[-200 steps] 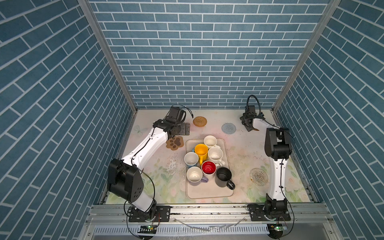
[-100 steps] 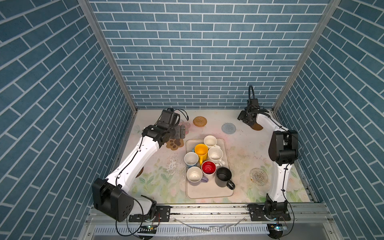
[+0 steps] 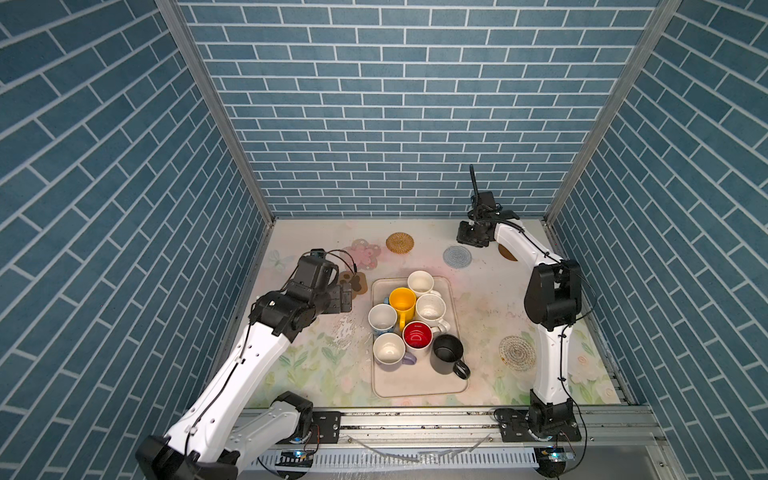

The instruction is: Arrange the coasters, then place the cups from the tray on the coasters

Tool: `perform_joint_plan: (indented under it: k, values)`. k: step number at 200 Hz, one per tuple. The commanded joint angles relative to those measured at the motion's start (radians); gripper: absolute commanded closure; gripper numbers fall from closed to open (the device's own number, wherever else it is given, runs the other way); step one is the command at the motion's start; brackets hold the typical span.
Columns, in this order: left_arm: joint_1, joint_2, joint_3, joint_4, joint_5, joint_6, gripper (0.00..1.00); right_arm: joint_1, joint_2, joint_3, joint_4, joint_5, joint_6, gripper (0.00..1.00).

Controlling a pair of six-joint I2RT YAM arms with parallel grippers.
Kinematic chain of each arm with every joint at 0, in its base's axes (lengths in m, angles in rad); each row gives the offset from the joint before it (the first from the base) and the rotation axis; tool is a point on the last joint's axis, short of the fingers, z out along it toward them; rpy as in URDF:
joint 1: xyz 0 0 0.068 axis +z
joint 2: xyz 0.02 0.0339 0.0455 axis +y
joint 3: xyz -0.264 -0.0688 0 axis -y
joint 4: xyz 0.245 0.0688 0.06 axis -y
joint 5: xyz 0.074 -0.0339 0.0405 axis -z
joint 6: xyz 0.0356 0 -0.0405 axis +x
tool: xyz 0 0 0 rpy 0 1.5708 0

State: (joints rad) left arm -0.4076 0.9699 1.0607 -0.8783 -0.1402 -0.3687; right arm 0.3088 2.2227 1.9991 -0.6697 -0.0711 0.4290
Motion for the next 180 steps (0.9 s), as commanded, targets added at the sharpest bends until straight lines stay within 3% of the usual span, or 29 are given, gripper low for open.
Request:
perform_joint_plan:
  k: [1,66,180]
  values:
    - [-0.004,-0.051,-0.033,-0.051,0.004,-0.019,0.01,0.014,0.089,0.069,-0.073,0.018,-0.033,0.57]
    - [-0.005,-0.081,-0.056,-0.097,0.016,-0.017,0.01,0.014,0.192,0.084,-0.062,0.039,0.025,0.55]
    - [-0.004,-0.001,-0.019,-0.060,0.046,-0.003,0.01,-0.021,0.260,0.145,-0.150,0.142,-0.047,0.51]
